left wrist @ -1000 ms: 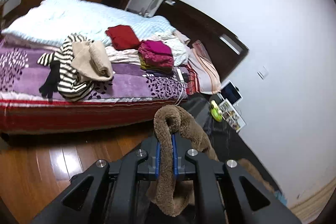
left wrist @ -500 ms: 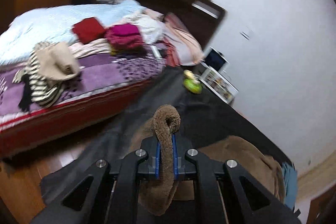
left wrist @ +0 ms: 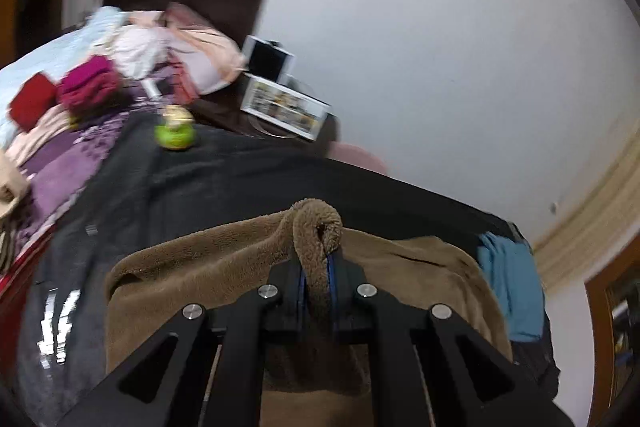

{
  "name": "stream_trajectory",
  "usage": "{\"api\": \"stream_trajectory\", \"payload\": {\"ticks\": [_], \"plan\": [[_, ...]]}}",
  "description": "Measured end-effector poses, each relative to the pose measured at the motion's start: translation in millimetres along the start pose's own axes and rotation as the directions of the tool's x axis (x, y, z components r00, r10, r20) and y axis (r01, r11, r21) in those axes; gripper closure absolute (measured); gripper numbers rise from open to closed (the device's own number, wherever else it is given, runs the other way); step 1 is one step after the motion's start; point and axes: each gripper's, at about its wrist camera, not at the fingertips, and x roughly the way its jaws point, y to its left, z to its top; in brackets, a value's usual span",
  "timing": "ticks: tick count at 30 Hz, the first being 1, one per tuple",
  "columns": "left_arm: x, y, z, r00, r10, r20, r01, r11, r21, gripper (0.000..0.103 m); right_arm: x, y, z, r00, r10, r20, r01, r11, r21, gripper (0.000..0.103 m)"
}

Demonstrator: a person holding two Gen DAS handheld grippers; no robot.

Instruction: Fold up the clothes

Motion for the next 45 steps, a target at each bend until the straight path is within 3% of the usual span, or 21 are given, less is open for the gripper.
{"api": "stream_trajectory", "payload": {"ticks": [7, 16, 23, 31, 33, 36, 38, 40, 42, 45], "plan": [[48.3, -91.4, -12.2, 0.990, -0.099, -0.097, 0.109, 0.988, 0.111, 0.093, -3.3, -3.4, -1.0, 1.000, 0.030, 0.010, -0.030, 0.999, 0.016, 0.013], [104.1, -178.1, -39.0, 0.961, -0.150, -0.233, 0.204, 0.952, 0.229, 0.093, -7.4, -9.3, -0.6, 0.999, 0.034, 0.032, -0.035, 0.998, 0.045, 0.013], [154.7, -213.2, -72.0, 0.924, -0.139, -0.357, 0.245, 0.931, 0.271, 0.093, -4.3, -20.5, 0.3, 0.998, 0.047, 0.029, -0.050, 0.993, 0.103, 0.012], [193.3, -221.7, -95.4, 0.880, -0.129, -0.457, 0.275, 0.923, 0.268, 0.093, -0.7, -22.9, 2.9, 0.998, 0.060, 0.016, -0.062, 0.990, 0.125, 0.012], [201.3, -221.7, -98.7, 0.867, -0.122, -0.484, 0.276, 0.925, 0.262, 0.089, -0.4, -24.6, 3.4, 0.998, 0.065, 0.014, -0.066, 0.988, 0.138, 0.012], [207.8, -220.5, -102.9, 0.840, -0.129, -0.527, 0.297, 0.922, 0.248, 0.073, -0.7, -28.1, 4.3, 0.997, 0.071, 0.011, -0.071, 0.985, 0.154, 0.012], [202.6, -219.1, -101.3, 0.834, -0.159, -0.529, 0.323, 0.917, 0.233, 0.053, 0.8, -30.0, 4.8, 0.997, 0.074, 0.009, -0.074, 0.983, 0.165, 0.012], [197.3, -217.6, -99.7, 0.826, -0.190, -0.530, 0.349, 0.912, 0.217, 0.040, 1.6, -32.2, 4.4, 0.997, 0.078, 0.008, -0.078, 0.981, 0.179, 0.012], [185.1, -213.9, -93.6, 0.834, -0.221, -0.505, 0.363, 0.910, 0.201, 0.033, 2.3, -34.8, 3.4, 0.997, 0.082, 0.009, -0.083, 0.977, 0.195, 0.012], [163.9, -198.5, -83.5, 0.861, -0.237, -0.449, 0.354, 0.914, 0.197, 0.026, 1.9, -40.6, 1.8, 0.996, 0.089, 0.014, -0.090, 0.970, 0.226, 0.012]]}}
